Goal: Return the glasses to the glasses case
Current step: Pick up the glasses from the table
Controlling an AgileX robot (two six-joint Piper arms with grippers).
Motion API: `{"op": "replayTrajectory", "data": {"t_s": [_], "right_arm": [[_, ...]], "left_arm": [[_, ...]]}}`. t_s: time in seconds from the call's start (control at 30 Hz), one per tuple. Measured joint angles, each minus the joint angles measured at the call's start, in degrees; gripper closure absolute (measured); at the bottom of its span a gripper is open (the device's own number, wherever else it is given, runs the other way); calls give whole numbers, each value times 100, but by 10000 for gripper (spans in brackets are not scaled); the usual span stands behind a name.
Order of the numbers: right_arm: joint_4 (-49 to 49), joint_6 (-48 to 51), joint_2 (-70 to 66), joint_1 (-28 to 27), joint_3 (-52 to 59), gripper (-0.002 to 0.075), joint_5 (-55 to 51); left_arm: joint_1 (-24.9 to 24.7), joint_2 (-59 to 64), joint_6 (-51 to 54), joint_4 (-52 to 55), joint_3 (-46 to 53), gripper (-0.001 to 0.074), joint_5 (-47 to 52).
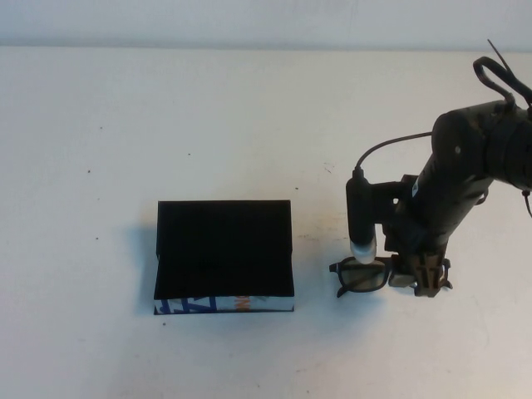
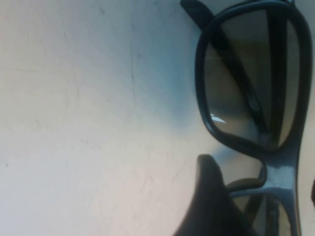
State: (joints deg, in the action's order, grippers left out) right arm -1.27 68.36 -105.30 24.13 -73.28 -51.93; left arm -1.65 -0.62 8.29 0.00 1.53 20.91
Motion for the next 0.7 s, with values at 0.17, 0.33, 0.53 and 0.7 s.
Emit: {"op": "replayTrajectory", "data": {"t_s": [0.17, 0.33, 0.53, 0.7], "right_arm": [[14, 20, 0, 59, 0, 349, 0], [38, 20, -58, 59, 0, 349, 0], [38, 20, -188, 59, 0, 348, 26], [47, 20, -240, 59, 0, 349, 109]], "left_arm": [[0, 0, 0, 0, 0, 736, 0], [0, 0, 0, 0, 0, 736, 0], [0, 0, 0, 0, 0, 736, 0], [0, 0, 0, 0, 0, 736, 0]]}}
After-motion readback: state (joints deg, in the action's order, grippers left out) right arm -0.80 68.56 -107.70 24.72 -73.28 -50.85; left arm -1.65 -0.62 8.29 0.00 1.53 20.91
